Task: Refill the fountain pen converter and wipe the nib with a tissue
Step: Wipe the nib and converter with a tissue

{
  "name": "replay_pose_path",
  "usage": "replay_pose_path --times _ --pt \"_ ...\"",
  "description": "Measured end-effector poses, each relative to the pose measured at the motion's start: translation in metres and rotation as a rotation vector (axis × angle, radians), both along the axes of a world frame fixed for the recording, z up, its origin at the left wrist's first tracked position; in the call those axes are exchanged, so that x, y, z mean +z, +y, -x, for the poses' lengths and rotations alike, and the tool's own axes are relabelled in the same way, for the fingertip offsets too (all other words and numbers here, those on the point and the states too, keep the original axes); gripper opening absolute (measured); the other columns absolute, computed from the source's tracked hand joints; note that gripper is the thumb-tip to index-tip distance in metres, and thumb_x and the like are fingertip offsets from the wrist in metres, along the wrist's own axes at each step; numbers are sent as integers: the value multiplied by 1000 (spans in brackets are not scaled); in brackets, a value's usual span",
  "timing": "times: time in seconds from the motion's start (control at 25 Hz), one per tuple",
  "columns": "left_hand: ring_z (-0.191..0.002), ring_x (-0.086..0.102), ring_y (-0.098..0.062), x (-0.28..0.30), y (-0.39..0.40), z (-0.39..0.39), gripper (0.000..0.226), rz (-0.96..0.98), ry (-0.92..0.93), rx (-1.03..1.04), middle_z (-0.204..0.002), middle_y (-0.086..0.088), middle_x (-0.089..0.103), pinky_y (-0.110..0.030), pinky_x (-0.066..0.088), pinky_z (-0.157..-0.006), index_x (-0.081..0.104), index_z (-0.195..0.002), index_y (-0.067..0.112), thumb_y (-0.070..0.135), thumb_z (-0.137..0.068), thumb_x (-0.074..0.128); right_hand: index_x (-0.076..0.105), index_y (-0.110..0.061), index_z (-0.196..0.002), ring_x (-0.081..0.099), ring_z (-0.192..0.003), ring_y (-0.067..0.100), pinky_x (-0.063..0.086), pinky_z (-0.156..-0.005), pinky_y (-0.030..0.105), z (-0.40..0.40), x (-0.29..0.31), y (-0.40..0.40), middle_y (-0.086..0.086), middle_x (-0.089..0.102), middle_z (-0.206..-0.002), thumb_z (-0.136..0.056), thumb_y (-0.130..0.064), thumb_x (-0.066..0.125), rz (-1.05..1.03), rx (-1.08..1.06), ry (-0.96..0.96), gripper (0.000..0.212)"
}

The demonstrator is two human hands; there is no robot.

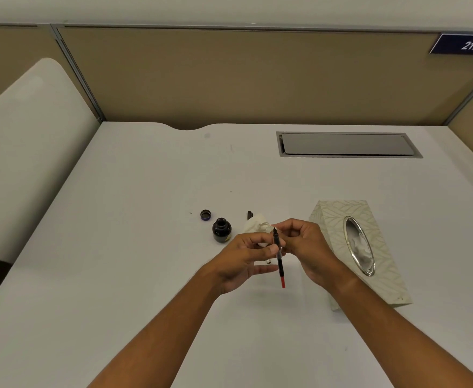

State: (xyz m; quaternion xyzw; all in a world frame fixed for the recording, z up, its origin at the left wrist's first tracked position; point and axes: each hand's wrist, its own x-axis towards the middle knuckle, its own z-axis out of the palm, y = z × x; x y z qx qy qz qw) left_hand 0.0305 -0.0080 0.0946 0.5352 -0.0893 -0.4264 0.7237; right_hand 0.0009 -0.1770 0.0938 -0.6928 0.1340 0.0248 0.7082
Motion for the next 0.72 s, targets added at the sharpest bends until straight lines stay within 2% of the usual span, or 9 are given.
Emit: replay_pose_path --times 0.16,0.36,0.56,0.72 --pt "-120 60 -31 0 -1 1 23 4 14 28 -113 -10 66 -39 54 -91 72 -100 13 21 -78 72 77 -18 -79 71 -66 10 53 -57 17 -1 3 7 0 75 -71 -81 14 60 140 58 -13 36" --pt "-110 62 -25 -1 -1 3 16 3 15 76 -112 -12 65 -39 56 -86 72 -101 12 16 -86 68 79 -18 -85 70 -76 11 56 -67 21 -2 2 11 1 75 -79 -82 4 67 306 82 -47 24" --pt "-117 62 -33 2 5 0 21 53 72 52 -123 -21 62 -44 56 -85 68 -106 8 15 -87 69 74 -15 -83 67 -76 11 50 -66 24 -8 5 2 -2 73 -76 -89 -10 68 121 -22 27 10" --pt "-119 60 -37 2 7 -1 19 54 89 40 -120 -15 63 -44 56 -83 71 -102 11 14 -84 70 68 -13 -71 66 -75 15 50 -70 31 -17 18 -13 0 71 -73 -89 -4 62 -42 -122 42 21"
